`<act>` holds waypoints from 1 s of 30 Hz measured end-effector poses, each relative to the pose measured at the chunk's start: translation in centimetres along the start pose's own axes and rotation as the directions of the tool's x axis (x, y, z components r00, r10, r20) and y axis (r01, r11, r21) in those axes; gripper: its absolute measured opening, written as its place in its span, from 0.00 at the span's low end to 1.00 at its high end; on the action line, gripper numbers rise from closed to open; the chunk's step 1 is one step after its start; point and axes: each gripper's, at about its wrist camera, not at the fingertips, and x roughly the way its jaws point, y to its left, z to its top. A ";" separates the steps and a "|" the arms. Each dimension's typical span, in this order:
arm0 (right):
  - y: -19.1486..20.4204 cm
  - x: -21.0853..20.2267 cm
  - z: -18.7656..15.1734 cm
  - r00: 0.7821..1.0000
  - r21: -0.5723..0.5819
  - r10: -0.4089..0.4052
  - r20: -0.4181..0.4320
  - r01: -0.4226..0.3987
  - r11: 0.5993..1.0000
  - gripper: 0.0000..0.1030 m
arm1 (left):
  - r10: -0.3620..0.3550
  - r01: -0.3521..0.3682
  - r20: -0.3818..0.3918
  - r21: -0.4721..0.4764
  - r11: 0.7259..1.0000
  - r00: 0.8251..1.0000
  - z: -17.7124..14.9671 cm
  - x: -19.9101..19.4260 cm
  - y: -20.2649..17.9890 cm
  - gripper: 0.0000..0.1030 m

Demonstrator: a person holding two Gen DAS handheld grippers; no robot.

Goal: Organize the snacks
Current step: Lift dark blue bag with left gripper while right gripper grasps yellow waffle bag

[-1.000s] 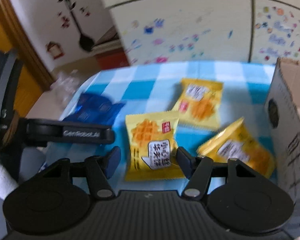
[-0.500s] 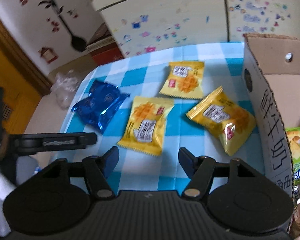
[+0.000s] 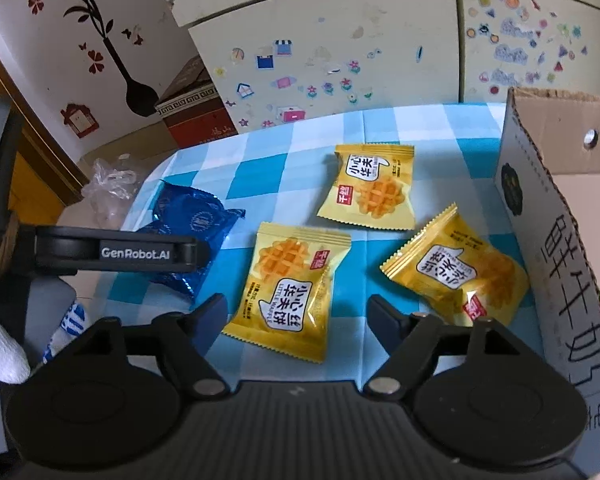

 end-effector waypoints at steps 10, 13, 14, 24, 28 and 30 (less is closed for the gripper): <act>0.3 1.6 -0.1 0.999 -0.015 -0.038 0.012 0.038 0.999 0.84 | -0.041 0.040 -0.017 -0.026 0.999 0.999 0.2 1.8 0.4 1.00; 0.8 2.0 -0.2 0.998 -0.043 -0.054 0.022 0.055 0.998 0.86 | -0.042 0.042 -0.009 -0.026 0.999 0.999 0.1 1.7 0.5 1.00; 1.0 2.2 -0.2 0.998 -0.054 -0.062 0.025 0.063 0.997 0.86 | -0.042 0.042 0.000 -0.027 0.999 0.999 0.0 1.7 0.5 1.00; 1.8 2.9 -0.2 0.991 -0.101 -0.120 0.056 0.125 0.987 0.87 | -0.031 0.031 -0.010 -0.053 0.998 0.999 0.1 1.6 0.4 1.00; 2.0 3.1 -0.1 0.989 -0.121 -0.134 0.064 0.141 0.983 0.82 | -0.027 0.026 -0.020 -0.061 0.998 0.999 0.0 1.5 0.3 1.00; 2.1 3.0 0.0 0.988 -0.136 -0.137 0.072 0.145 0.980 0.68 | -0.025 0.024 -0.013 -0.054 0.998 1.000 -0.1 1.3 0.1 0.96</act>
